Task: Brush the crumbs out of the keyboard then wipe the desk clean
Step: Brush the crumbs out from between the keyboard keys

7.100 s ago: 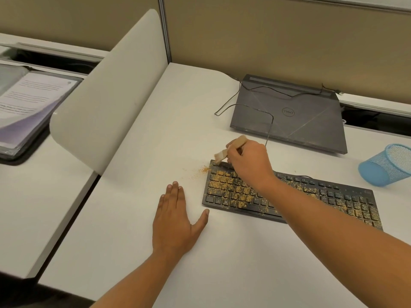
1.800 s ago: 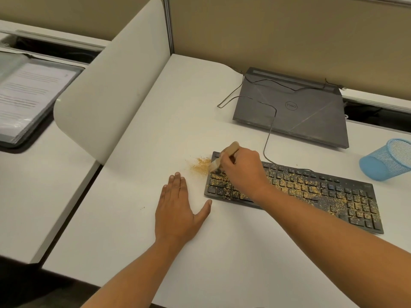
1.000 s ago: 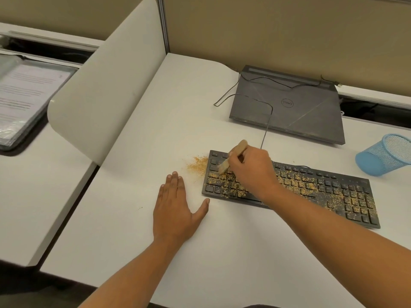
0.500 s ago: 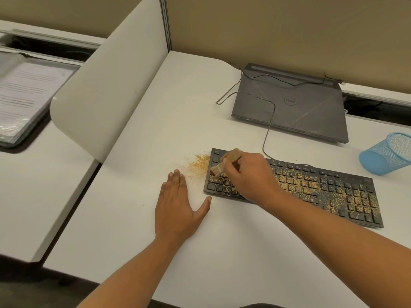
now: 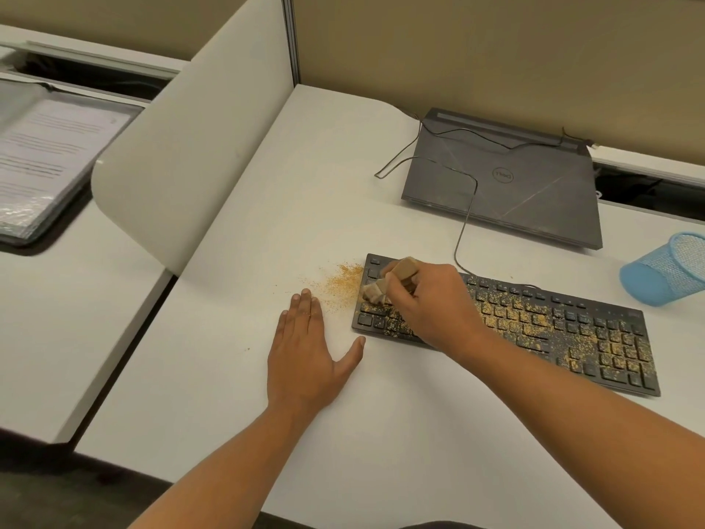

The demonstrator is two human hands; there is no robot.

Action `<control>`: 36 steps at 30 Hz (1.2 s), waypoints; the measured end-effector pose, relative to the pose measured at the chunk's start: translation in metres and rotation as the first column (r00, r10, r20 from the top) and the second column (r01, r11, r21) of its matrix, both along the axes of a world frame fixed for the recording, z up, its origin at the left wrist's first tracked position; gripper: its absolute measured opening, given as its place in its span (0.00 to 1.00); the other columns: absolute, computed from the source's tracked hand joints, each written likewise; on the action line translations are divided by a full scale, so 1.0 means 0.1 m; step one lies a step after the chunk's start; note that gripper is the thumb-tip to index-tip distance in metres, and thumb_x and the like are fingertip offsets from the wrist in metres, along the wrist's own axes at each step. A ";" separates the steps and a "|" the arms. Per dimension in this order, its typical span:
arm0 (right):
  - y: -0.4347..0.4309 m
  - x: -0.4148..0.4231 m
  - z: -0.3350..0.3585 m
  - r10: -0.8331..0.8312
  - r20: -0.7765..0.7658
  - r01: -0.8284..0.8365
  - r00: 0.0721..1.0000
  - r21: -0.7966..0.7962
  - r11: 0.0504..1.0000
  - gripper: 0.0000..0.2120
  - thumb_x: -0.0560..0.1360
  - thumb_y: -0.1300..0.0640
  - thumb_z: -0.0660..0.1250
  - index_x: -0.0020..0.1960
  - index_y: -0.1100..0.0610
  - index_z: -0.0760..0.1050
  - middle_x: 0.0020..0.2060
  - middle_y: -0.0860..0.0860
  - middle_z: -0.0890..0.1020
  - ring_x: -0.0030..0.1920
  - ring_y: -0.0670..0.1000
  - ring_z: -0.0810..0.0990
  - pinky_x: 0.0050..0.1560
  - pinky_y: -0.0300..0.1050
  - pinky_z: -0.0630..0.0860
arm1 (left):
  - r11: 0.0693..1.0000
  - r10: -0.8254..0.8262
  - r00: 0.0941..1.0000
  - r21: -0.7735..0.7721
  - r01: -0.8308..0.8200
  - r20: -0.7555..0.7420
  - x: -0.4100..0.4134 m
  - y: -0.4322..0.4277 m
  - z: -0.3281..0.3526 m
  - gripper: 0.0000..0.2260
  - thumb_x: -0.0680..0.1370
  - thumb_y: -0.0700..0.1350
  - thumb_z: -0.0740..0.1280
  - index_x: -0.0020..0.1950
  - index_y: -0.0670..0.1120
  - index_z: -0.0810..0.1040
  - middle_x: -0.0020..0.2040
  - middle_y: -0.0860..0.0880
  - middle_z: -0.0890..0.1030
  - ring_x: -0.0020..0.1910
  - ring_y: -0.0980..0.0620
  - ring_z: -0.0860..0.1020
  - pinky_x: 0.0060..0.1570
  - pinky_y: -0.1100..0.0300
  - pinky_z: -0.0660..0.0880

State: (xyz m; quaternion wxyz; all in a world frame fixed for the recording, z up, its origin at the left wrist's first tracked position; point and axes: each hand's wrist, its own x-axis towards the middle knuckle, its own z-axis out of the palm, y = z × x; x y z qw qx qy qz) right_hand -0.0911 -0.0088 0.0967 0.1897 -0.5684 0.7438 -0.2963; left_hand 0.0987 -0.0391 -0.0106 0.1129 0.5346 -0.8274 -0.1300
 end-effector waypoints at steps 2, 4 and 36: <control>0.02 0.00 -0.02 0.010 -0.031 -0.009 0.999 0.016 1.000 0.11 0.80 0.52 0.63 0.44 0.56 0.80 0.29 0.35 0.77 0.32 0.38 0.78 0.30 0.32 0.68 | 1.000 0.002 1.000 -0.008 -0.002 -0.007 0.00 0.00 0.00 0.42 0.75 0.71 0.52 0.78 0.40 0.60 0.79 0.45 0.58 0.79 0.51 0.52 0.77 0.53 0.51; 0.03 0.05 -0.05 0.052 0.009 -0.053 0.999 0.049 0.997 0.11 0.80 0.52 0.63 0.47 0.55 0.82 0.27 0.34 0.75 0.31 0.36 0.77 0.30 0.31 0.68 | 1.000 -0.001 1.000 -0.006 0.001 -0.002 0.00 0.00 -0.01 0.43 0.75 0.71 0.52 0.78 0.40 0.60 0.79 0.45 0.58 0.79 0.51 0.52 0.77 0.53 0.51; 0.16 0.16 -0.10 -0.129 0.109 0.134 0.986 -0.042 0.990 0.10 0.80 0.52 0.62 0.45 0.48 0.81 0.29 0.39 0.78 0.26 0.41 0.73 0.27 0.33 0.63 | 0.999 0.032 0.874 -0.004 -0.039 -0.485 0.13 0.39 -0.02 0.07 0.76 0.37 0.70 0.40 0.45 0.84 0.63 0.51 0.80 0.69 0.54 0.72 0.66 0.49 0.73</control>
